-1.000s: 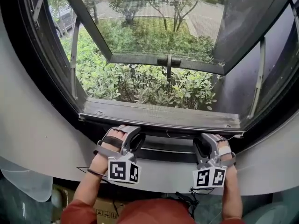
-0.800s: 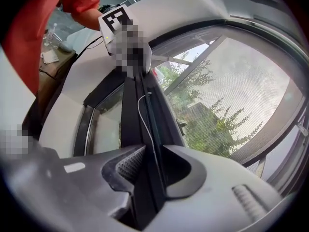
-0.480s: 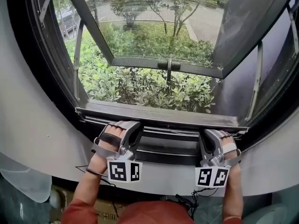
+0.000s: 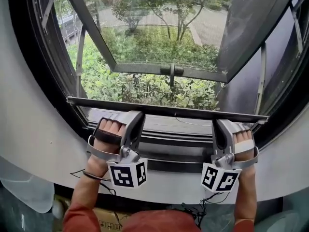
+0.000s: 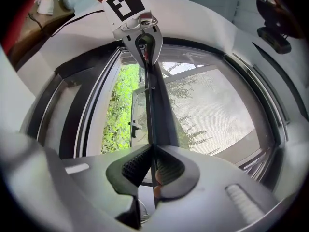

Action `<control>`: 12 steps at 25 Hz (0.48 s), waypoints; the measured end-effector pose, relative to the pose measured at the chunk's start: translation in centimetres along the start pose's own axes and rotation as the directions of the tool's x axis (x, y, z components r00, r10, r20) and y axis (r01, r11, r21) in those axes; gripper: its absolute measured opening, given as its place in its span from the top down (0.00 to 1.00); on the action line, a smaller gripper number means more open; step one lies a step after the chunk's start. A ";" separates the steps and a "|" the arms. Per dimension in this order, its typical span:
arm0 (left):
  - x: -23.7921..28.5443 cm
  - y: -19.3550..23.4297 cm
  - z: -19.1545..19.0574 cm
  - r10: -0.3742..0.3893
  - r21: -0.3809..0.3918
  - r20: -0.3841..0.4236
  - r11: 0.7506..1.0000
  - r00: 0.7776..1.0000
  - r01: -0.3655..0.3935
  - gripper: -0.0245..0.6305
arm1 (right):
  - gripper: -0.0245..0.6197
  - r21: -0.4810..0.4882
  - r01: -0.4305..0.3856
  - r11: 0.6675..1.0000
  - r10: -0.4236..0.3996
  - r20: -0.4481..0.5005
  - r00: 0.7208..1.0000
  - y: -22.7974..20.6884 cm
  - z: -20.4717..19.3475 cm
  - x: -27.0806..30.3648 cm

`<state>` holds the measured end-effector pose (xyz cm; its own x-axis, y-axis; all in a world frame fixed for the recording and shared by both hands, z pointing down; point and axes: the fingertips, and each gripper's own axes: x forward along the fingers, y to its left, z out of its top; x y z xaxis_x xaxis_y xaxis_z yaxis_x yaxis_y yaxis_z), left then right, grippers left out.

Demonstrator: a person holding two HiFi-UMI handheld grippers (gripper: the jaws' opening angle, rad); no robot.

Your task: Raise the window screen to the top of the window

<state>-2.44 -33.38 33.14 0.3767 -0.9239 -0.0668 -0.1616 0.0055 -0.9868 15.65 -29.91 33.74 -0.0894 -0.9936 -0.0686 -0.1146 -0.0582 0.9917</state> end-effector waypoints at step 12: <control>1.3 10.7 1.9 0.225 0.145 -0.026 0.965 0.974 -0.219 0.91 | 0.89 -0.116 0.215 0.970 -0.220 -0.033 0.975 -10.7 0.7 1.2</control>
<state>-1.99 -33.78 22.23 0.3066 -0.9089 -0.2829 -0.1059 0.2628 -0.9590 16.10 -30.42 22.93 -0.0296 -0.9590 -0.2819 -0.0154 -0.2816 0.9594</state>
